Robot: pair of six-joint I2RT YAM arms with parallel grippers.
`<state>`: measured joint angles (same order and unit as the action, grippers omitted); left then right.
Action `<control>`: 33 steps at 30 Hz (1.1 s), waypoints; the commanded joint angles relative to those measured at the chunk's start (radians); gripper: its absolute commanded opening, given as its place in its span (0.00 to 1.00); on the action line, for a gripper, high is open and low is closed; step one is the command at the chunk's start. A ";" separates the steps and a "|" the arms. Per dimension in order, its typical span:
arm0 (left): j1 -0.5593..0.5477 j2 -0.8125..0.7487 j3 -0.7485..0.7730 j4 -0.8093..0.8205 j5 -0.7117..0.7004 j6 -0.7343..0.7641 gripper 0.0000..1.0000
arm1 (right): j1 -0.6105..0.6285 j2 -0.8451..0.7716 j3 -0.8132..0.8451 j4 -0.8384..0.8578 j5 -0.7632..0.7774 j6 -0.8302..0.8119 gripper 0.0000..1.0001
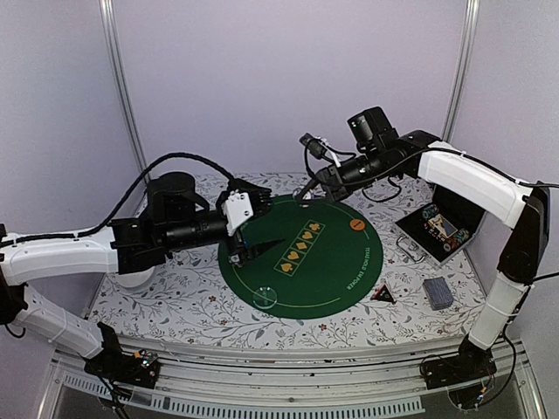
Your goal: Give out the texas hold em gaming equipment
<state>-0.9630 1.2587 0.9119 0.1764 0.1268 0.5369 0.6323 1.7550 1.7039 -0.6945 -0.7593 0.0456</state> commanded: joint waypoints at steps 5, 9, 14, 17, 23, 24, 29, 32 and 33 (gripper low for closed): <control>-0.039 0.071 -0.003 0.127 -0.137 0.047 0.90 | 0.100 -0.014 -0.025 0.060 -0.118 0.037 0.02; -0.038 0.090 0.000 0.135 -0.138 0.046 0.84 | 0.122 -0.005 -0.045 0.086 -0.140 0.054 0.02; -0.039 0.112 0.011 0.149 -0.142 0.040 0.78 | 0.145 0.008 -0.049 0.106 -0.151 0.070 0.02; -0.040 0.117 0.010 0.155 -0.127 0.044 0.72 | 0.144 0.005 -0.049 0.111 -0.146 0.075 0.02; -0.048 0.107 -0.004 0.179 -0.105 0.054 0.66 | 0.145 0.016 -0.053 0.121 -0.136 0.092 0.02; -0.050 0.103 -0.008 0.189 -0.105 0.057 0.65 | 0.145 0.018 -0.053 0.123 -0.137 0.095 0.02; -0.056 0.084 -0.034 0.211 -0.067 0.061 0.63 | 0.144 0.029 -0.048 0.134 -0.129 0.109 0.02; -0.060 0.076 -0.032 0.201 -0.092 0.034 0.76 | 0.130 0.019 -0.059 0.118 -0.054 0.112 0.02; -0.059 0.068 -0.029 0.188 -0.111 0.009 0.85 | 0.098 0.009 -0.076 0.104 -0.030 0.110 0.02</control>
<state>-1.0061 1.3586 0.8894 0.3542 0.0360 0.5915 0.7708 1.7782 1.6543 -0.5987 -0.8566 0.1463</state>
